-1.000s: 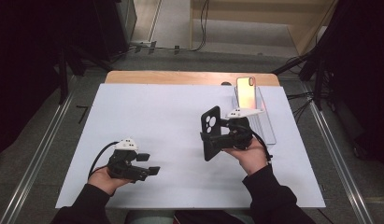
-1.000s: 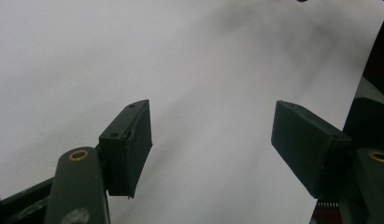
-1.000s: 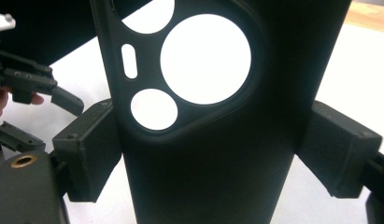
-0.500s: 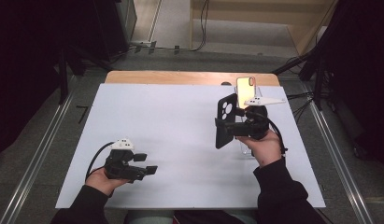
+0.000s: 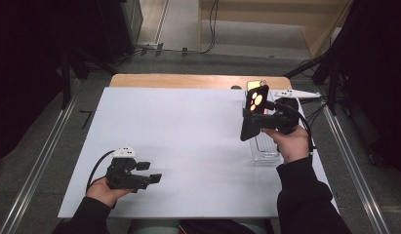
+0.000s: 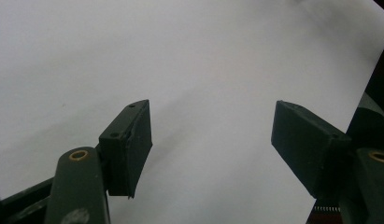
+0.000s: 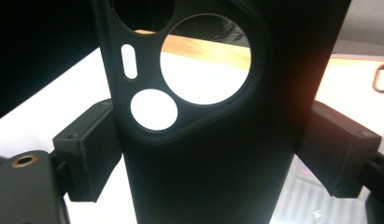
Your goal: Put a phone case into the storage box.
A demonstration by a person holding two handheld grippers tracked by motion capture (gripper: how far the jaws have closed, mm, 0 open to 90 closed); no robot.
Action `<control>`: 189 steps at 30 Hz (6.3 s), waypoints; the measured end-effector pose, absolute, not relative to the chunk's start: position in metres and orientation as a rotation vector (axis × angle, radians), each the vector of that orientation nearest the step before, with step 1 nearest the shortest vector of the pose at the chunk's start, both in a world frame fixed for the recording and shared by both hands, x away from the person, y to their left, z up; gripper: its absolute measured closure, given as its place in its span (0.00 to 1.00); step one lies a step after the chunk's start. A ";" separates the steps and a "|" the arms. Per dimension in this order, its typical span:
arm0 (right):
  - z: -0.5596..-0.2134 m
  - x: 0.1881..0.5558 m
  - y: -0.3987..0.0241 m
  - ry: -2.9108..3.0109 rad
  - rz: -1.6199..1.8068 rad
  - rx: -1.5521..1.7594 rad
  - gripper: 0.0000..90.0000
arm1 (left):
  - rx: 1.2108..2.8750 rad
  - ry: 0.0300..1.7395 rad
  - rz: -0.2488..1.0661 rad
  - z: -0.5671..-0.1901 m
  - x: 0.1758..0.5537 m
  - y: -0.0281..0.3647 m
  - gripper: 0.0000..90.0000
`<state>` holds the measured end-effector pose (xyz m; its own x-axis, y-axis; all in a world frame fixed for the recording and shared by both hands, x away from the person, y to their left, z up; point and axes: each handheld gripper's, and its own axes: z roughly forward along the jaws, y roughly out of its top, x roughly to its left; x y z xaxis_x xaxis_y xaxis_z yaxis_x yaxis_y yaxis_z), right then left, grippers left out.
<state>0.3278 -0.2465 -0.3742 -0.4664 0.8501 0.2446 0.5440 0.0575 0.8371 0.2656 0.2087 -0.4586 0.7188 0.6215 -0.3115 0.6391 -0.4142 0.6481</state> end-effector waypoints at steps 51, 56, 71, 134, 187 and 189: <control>-0.455 0.429 -0.282 1.810 1.008 1.618 0.13 | 2.117 0.945 -0.031 -0.460 0.266 0.208 0.32; -0.458 0.439 -0.274 1.821 0.985 1.615 0.13 | 2.110 0.940 -0.032 -0.459 0.266 0.208 0.32; -0.466 0.473 -0.264 1.779 0.945 1.647 0.13 | 2.086 0.946 -0.011 -0.454 0.267 0.216 0.32; -0.425 0.380 -0.218 2.328 1.207 1.458 0.27 | 2.106 0.961 -0.050 -0.457 0.279 0.211 0.32; -0.460 0.263 -0.225 2.558 1.231 1.195 0.23 | 2.106 0.892 -0.093 -0.456 0.269 0.204 0.32; -0.463 0.260 -0.230 2.557 1.230 1.205 0.23 | 2.107 0.894 -0.093 -0.456 0.268 0.205 0.32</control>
<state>0.2600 -0.2297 -0.4625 -0.6931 0.6713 0.2625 0.6241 0.3767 0.6845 0.2680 0.2054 -0.4558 0.7445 0.5653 -0.3552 0.6262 -0.4067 0.6652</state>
